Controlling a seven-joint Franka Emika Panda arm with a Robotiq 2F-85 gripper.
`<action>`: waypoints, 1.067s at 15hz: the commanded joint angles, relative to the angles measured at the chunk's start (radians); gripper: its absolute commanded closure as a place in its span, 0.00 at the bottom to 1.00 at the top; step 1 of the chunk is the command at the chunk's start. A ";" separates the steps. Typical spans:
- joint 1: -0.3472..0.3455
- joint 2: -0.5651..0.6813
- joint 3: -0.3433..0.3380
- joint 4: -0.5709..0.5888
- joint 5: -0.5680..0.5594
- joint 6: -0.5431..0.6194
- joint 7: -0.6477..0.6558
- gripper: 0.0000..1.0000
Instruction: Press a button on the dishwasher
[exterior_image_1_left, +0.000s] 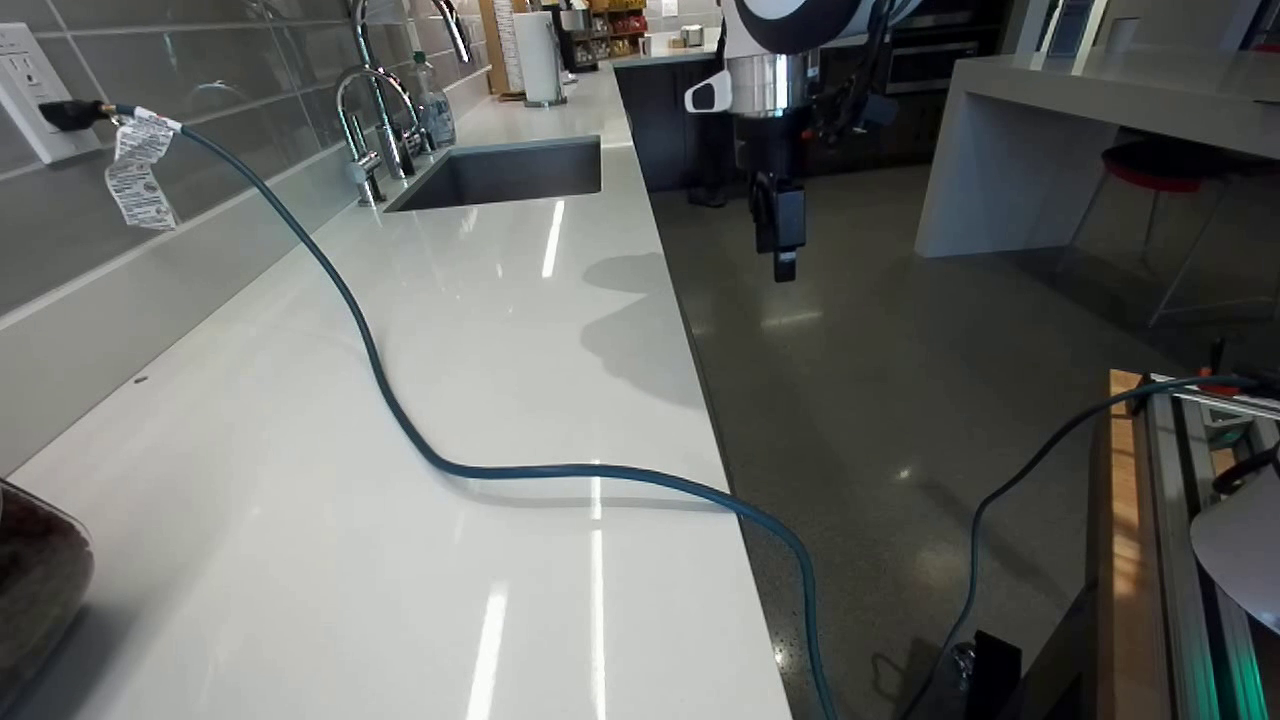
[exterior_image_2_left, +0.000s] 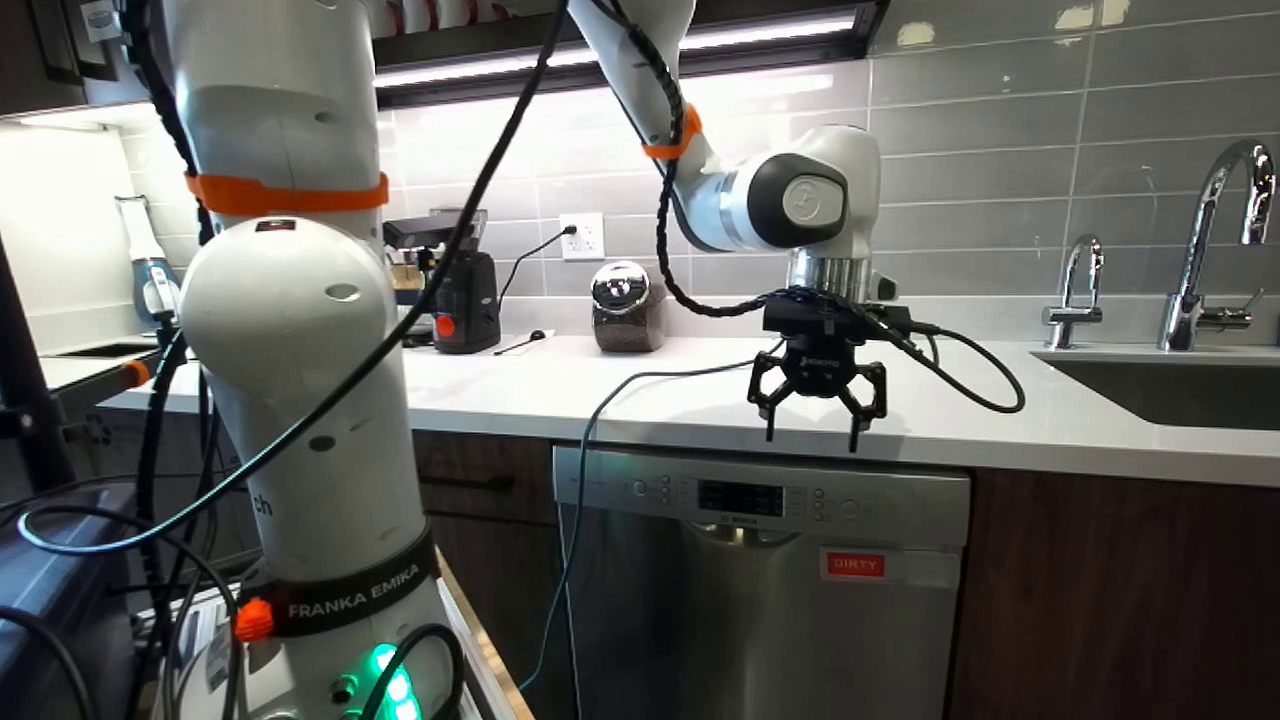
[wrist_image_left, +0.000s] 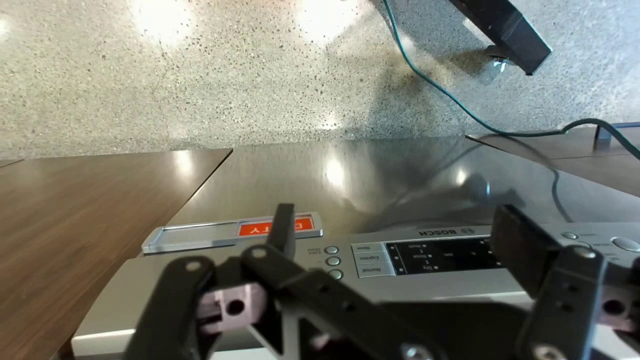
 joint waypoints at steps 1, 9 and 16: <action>0.015 -0.055 0.002 -0.025 -0.045 -0.039 0.049 0.00; 0.032 -0.109 0.002 -0.028 -0.084 -0.071 0.085 0.00; 0.037 -0.152 0.002 -0.035 -0.093 -0.067 0.099 0.00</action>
